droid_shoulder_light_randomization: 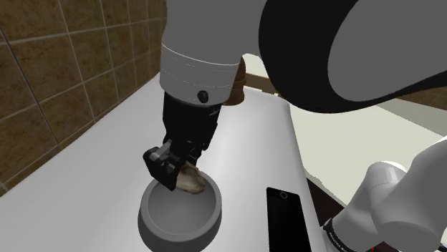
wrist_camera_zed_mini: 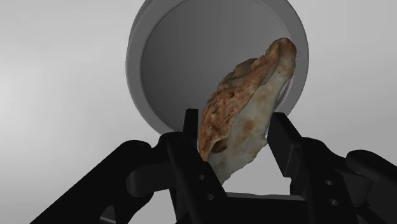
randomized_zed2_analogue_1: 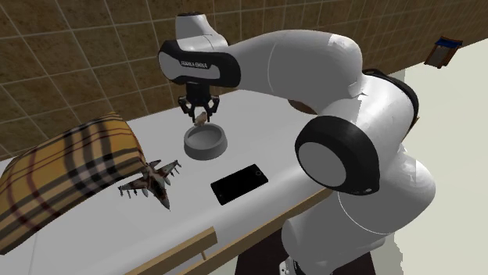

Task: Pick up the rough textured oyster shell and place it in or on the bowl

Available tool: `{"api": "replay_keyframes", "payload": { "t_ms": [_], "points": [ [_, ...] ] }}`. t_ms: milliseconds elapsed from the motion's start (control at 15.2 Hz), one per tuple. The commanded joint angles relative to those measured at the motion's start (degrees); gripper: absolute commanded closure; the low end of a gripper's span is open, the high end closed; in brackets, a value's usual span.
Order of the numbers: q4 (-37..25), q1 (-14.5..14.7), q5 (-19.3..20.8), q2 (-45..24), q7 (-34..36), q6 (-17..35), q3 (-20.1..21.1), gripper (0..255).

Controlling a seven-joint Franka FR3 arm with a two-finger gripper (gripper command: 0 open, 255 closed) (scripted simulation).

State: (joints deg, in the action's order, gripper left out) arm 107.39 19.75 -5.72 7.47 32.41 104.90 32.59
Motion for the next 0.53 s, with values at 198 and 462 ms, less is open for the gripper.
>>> {"api": "replay_keyframes", "payload": {
  "t_ms": [198,462],
  "points": [
    [3.96,0.12,-0.12,0.01,-0.10,3.97,0.17,255],
    [6.72,0.20,-0.04,-0.34,-0.07,7.04,0.36,255]
  ]
}}
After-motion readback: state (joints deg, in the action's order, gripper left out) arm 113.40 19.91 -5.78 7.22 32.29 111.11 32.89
